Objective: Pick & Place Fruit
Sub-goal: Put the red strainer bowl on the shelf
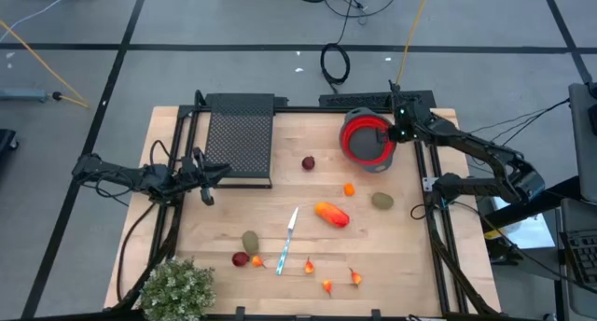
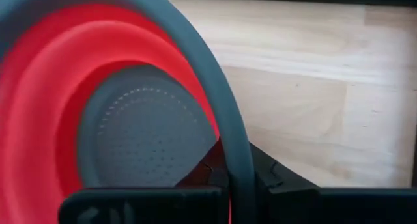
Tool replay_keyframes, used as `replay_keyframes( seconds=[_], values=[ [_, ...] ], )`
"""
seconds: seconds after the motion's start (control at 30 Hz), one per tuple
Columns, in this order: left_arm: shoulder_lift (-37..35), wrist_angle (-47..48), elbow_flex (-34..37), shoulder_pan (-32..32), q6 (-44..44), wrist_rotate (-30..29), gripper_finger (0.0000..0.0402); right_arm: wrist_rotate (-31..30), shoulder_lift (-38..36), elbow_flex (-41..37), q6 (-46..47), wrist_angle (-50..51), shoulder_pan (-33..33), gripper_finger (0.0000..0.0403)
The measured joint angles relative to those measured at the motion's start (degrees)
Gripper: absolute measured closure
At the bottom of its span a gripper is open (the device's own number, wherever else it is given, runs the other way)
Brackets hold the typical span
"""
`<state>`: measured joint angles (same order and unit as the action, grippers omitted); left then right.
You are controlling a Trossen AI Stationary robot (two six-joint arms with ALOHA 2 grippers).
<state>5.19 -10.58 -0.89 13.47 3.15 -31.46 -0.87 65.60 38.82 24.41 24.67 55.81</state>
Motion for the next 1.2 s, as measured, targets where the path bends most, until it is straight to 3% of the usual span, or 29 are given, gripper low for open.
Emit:
replay_keyframes(
  seconds=[0.33, 0.67, 1.03, 1.2],
  values=[
    [0.00, 0.01, 0.02, 0.01, 0.01, 0.00, 0.0350, 2.84, -1.61, 13.73, -1.49, 13.68, 0.00, 0.0402],
    [0.01, 0.02, 0.01, 0.00, 0.05, 0.00, 0.0350, 12.72, -1.61, 26.28, -0.99, 15.90, -0.05, 0.0403],
    [0.00, 0.01, 0.02, 0.01, 0.66, 0.00, 0.0350, 14.65, -1.50, 28.34, -0.02, 16.15, -0.09, 0.0403],
    [0.00, -1.16, 0.00, 0.00, 8.20, -0.02, 0.0350, 14.63, -1.50, 28.34, 0.00, 15.96, -0.09, 0.0403]
  ],
)
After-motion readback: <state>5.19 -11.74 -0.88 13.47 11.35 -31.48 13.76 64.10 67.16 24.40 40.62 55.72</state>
